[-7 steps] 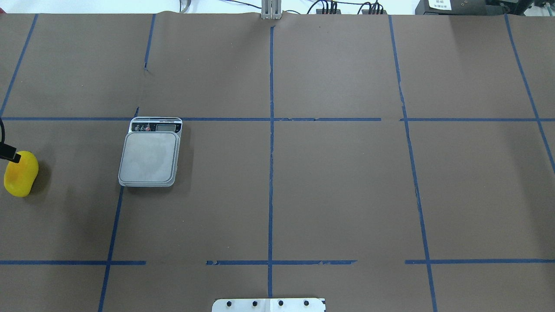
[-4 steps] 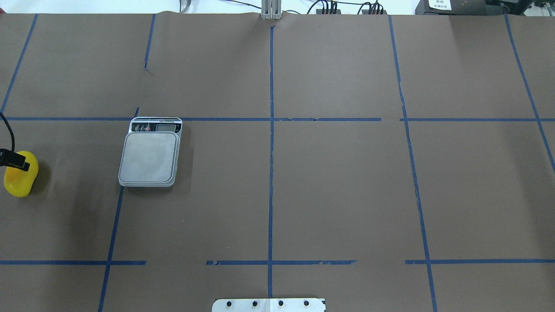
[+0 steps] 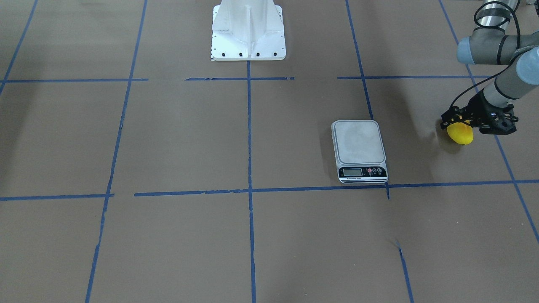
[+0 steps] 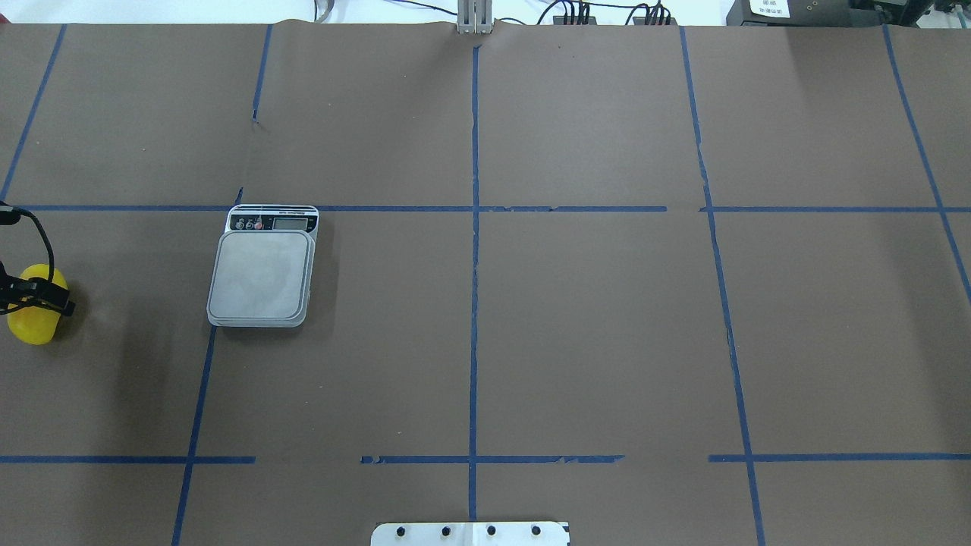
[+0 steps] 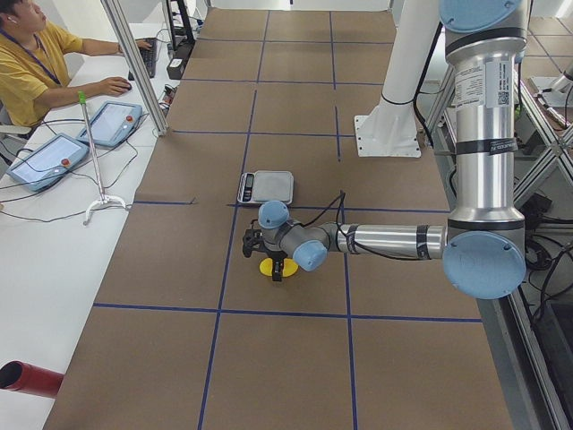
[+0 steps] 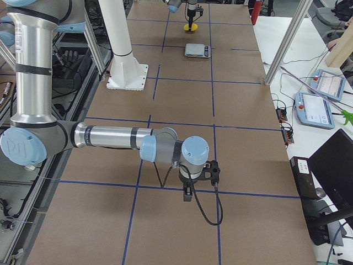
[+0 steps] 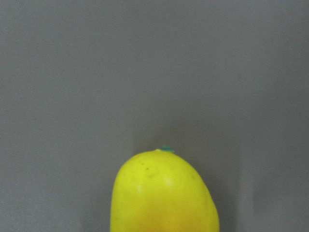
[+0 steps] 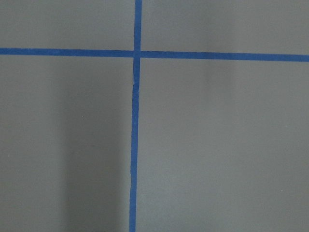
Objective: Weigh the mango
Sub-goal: 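Lower the left gripper onto the yellow mango and close on it, then lift the mango with the left gripper and carry it over the scale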
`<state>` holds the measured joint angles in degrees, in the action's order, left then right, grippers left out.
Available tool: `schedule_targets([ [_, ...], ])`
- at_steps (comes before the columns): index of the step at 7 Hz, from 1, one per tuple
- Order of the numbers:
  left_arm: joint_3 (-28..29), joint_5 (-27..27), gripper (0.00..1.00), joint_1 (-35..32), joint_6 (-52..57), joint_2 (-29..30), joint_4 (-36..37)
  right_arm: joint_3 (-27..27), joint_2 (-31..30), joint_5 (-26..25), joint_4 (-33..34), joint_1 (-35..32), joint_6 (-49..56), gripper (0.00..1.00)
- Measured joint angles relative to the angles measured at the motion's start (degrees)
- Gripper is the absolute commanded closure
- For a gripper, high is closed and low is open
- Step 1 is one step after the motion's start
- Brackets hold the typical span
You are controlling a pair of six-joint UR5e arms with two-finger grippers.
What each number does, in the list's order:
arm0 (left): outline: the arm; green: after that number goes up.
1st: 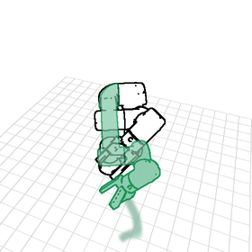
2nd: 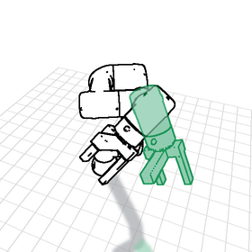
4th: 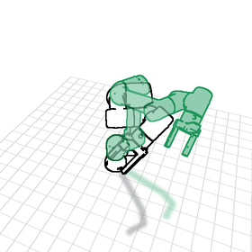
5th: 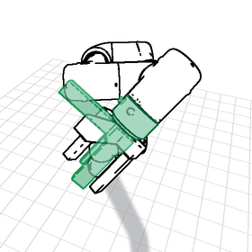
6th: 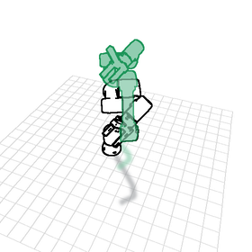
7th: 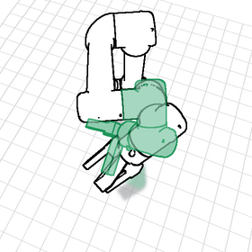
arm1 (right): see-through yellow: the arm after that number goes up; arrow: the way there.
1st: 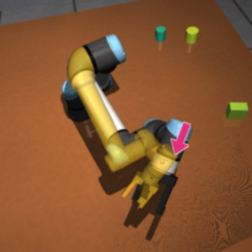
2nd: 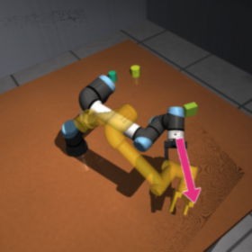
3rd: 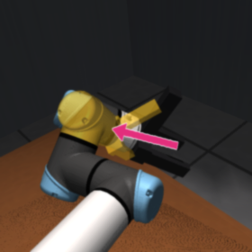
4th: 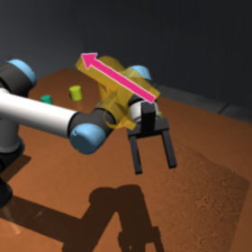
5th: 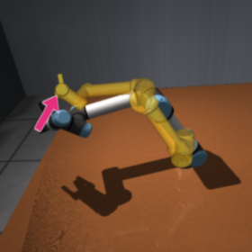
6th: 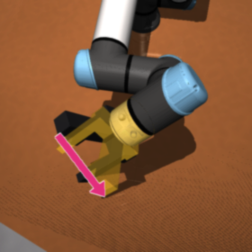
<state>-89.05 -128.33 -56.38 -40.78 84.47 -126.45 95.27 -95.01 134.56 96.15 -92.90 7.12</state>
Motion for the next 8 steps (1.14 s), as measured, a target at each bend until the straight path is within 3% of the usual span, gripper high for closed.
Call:
schedule_targets([
  [2,-2.57,0.05,1.00,0.06,-1.08,-0.22,0.47,0.00,0.00,0.00,0.00,0.00,0.00,0.00],
  [4,-9.78,-0.05,1.00,0.10,-8.88,2.78,6.75,0.00,0.00,0.00,0.00,0.00,0.00,0.00],
  [6,-13.72,0.08,1.00,1.54,-17.25,12.30,17.46,0.00,0.00,0.00,0.00,0.00,0.00,0.00],
  [8,-12.95,0.79,1.00,7.37,-24.44,19.85,21.97,0.00,0.00,0.00,0.00,0.00,0.00,0.00],
])
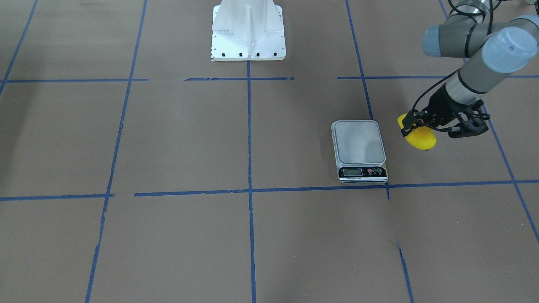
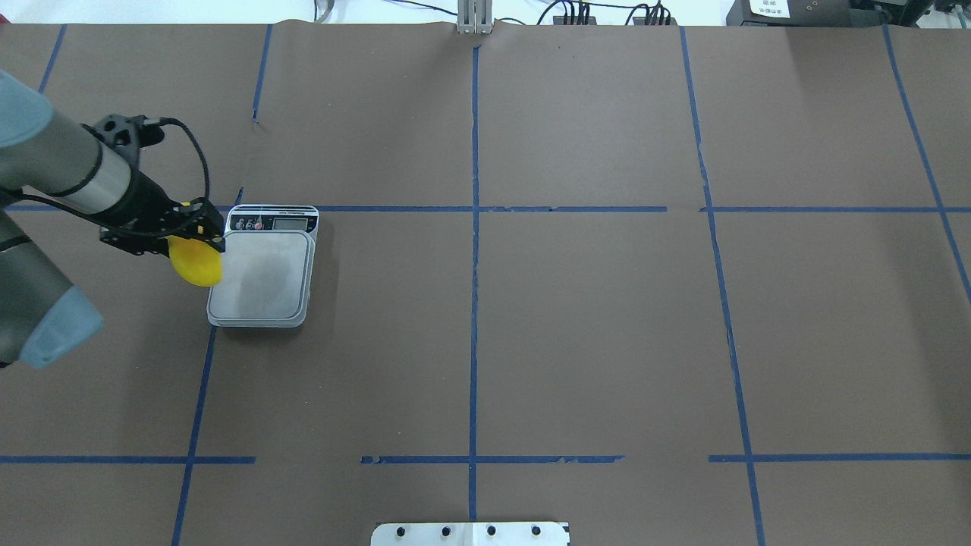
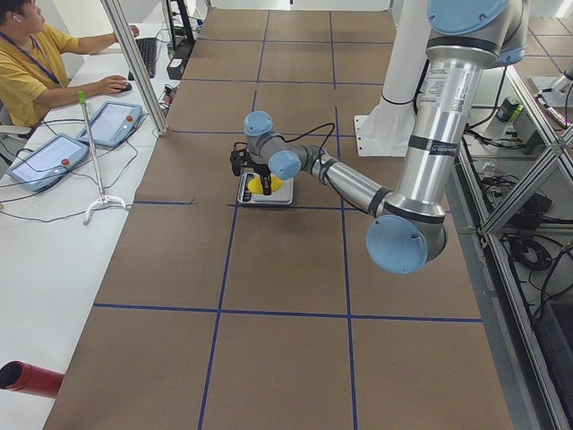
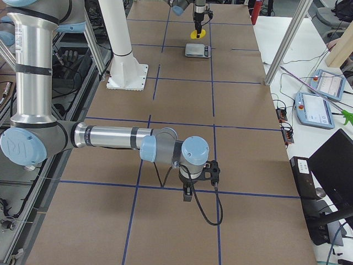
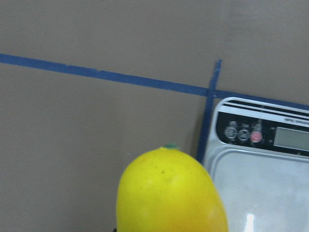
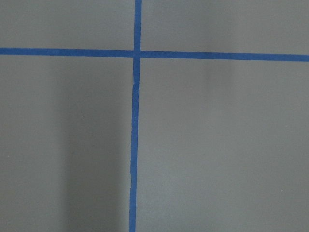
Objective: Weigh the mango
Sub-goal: 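Lift the mango with the left gripper and carry it over the scale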
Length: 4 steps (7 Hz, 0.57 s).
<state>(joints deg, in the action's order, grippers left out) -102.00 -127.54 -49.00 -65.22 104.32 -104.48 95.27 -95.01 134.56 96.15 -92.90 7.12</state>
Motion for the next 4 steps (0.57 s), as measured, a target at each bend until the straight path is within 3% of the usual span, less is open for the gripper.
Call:
schedule_targets([
  [4,4.60,1.49,1.00,4.70,-3.55,5.64,0.76,0.00,0.00,0.00,0.00,0.00,0.00,0.00],
])
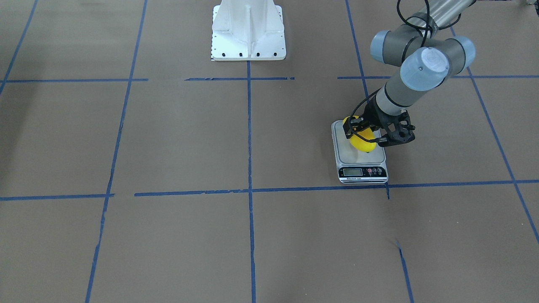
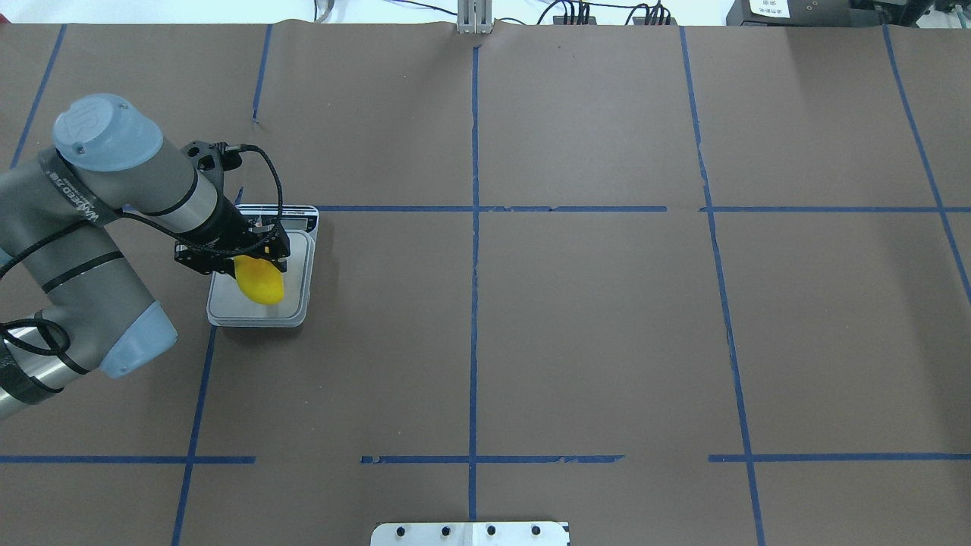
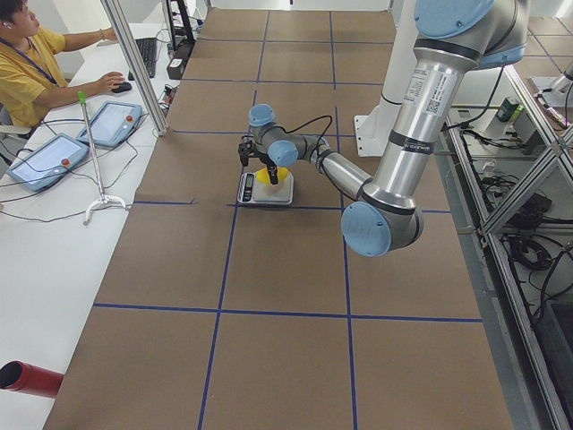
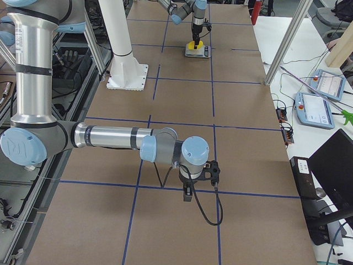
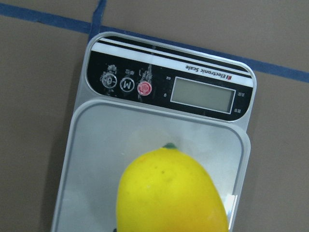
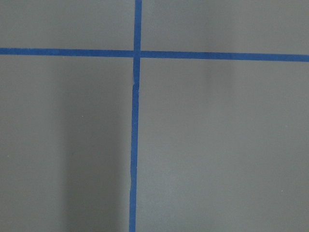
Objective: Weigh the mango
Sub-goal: 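Lower the mango into the scale tray and open the left gripper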
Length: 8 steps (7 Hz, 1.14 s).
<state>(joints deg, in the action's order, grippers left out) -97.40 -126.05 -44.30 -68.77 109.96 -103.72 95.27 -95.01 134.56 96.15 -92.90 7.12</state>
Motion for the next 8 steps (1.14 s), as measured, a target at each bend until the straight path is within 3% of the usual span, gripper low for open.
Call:
schedule_targets([
  [1,0.27,0.09,1.00,0.00,0.25,-0.04,0.01,0.00,0.00,0.00,0.00,0.00,0.00,0.00],
  [2,0.63,0.27,0.74,0.04,0.46,-0.06,0.01,0.00,0.00,0.00,0.00,0.00,0.00,0.00],
  [3,0.85,0.69,0.01,0.07,0.59,0.00,0.01,0.00,0.00,0.00,0.00,0.00,0.00,0.00],
  [8,-1.45,1.29,0.00,-3.51,2.34,-0.30,0.32,0.00,0.00,0.00,0.00,0.00,-0.04,0.00],
])
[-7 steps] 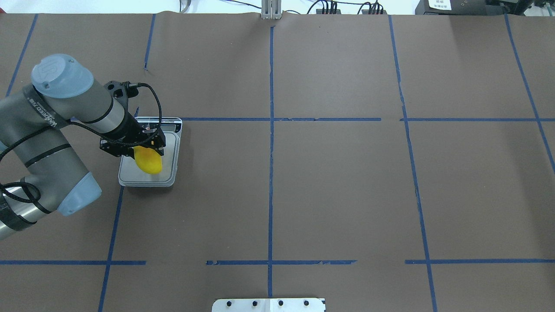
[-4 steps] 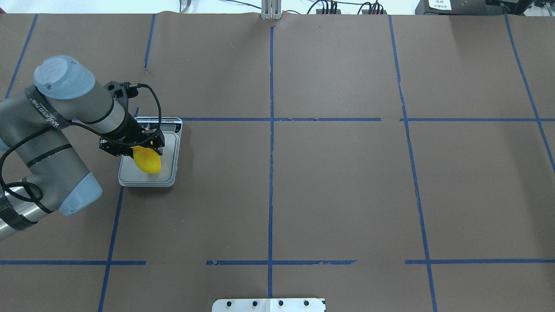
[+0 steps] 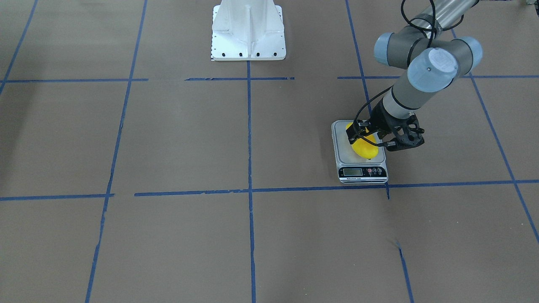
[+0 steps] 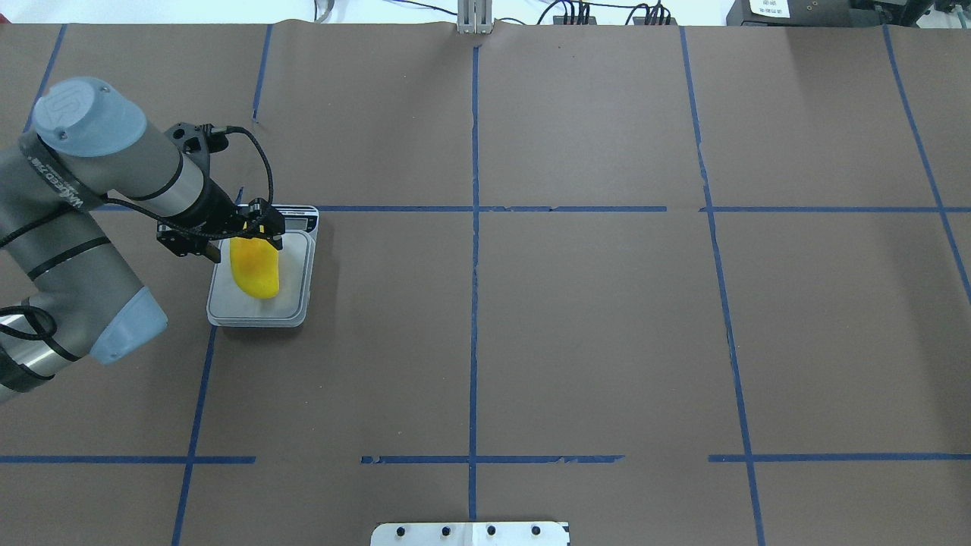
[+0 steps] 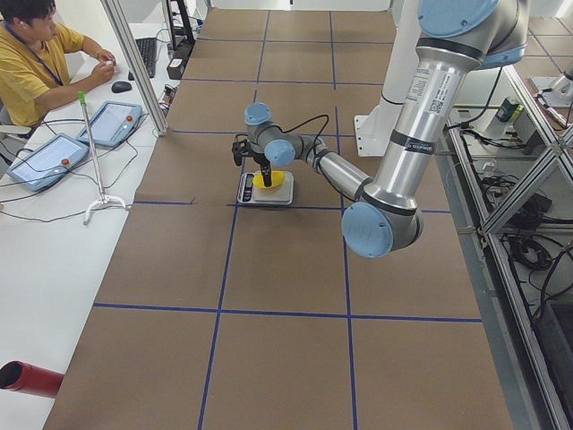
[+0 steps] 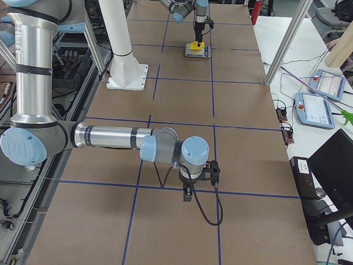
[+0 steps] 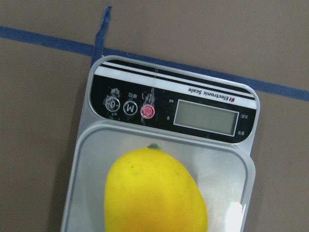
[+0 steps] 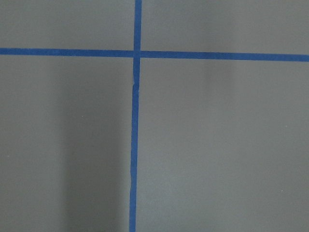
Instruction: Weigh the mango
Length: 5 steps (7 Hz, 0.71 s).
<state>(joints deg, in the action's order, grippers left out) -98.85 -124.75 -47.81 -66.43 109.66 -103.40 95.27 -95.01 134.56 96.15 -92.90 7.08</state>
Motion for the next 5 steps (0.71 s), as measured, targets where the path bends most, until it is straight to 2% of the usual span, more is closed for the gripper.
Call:
schedule_targets([
  [1,-3.44,-0.15,0.00,-3.39,3.73,-1.58,1.52,0.00,0.00,0.00,0.00,0.00,0.02,0.00],
  [3,-10.66,-0.54,0.00,-12.96,19.00,-9.72,5.29,0.00,0.00,0.00,0.00,0.00,0.03,0.00],
  [5,-10.73,-3.66,0.00,-24.30,40.42,-18.36,6.04,0.00,0.00,0.00,0.00,0.00,0.04,0.00],
])
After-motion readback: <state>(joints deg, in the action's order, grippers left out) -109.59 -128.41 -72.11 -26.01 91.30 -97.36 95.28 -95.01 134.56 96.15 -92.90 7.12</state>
